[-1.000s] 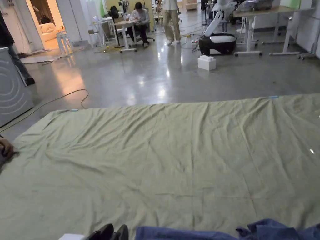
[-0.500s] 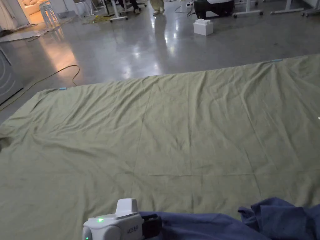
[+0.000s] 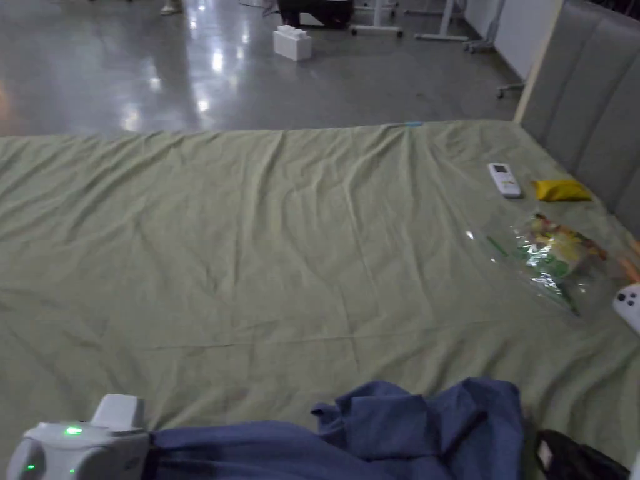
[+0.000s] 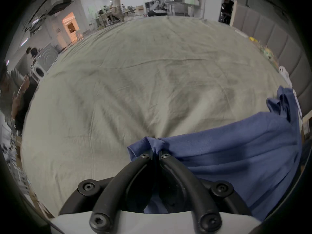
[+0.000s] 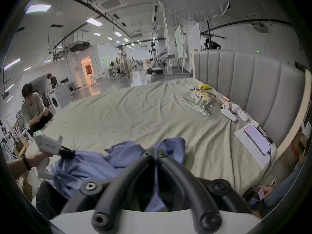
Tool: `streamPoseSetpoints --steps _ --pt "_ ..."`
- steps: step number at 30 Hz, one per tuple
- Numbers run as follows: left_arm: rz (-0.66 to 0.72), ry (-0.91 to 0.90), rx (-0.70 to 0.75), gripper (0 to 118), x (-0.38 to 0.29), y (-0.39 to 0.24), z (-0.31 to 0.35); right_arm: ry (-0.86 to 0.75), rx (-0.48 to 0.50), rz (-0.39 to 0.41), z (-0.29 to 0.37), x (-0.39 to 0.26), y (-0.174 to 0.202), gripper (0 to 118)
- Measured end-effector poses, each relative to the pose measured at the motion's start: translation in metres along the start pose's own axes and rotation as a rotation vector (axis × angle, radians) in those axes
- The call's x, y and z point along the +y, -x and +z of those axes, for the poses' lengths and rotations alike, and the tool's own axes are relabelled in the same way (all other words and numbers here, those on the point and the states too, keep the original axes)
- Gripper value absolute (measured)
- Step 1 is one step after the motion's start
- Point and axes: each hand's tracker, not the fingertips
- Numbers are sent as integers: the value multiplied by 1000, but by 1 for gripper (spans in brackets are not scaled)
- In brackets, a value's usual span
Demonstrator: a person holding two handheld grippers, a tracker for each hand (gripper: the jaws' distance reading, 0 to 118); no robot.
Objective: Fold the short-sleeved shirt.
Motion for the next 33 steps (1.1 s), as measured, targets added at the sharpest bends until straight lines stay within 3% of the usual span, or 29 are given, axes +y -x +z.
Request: streamPoseSetpoints --steps 1,3,4,5,9,11,13,14,16,17,18,19,20,21,23,29,33 --pt "-27 9 8 7 1 -2 -1 96 21 -74 -22 2 -14 27" --pt "-30 18 11 7 5 -4 -2 94 22 -109 -59 8 -34 85" --pt "-25 25 8 7 6 -2 -2 74 16 -119 -79 6 -42 96" --pt "-12 30 0 7 7 0 -2 99 9 -132 -102 5 -50 97" --pt "15 22 -24 7 6 6 -2 268 -75 -127 -169 -12 -63 93" --pt "19 19 -27 7 5 4 2 328 -80 -128 -191 -25 -67 79" --pt "25 16 -23 7 4 2 2 406 -108 -102 -207 -38 -64 55" --pt "30 12 -14 7 3 2 1 450 -131 -69 -212 -44 -61 54" --pt "16 -4 -1 7 -1 2 2 348 -117 -4 -201 -42 -56 53" --pt "12 -18 -9 7 -3 4 3 356 -117 -24 -195 -37 -52 43" --pt "28 -31 -26 7 -4 9 5 340 -118 -42 -188 -31 -51 13" --pt "74 -48 -66 7 -5 16 10 293 -132 -45 -179 -23 -51 8" --pt "106 -59 -88 7 -5 23 17 278 -75 -66 -172 -17 -52 4" --pt "150 -78 -107 6 -7 30 32 240 -49 -93 -159 -5 -52 3" --pt "202 -251 -122 6 -7 43 70 137 -32 -63 -131 16 -48 3" --pt "237 -629 -166 5 0 83 228 -138 29 0 -49 100 -28 3" --pt "269 -830 -148 5 13 107 321 -305 61 -13 4 162 -15 3"
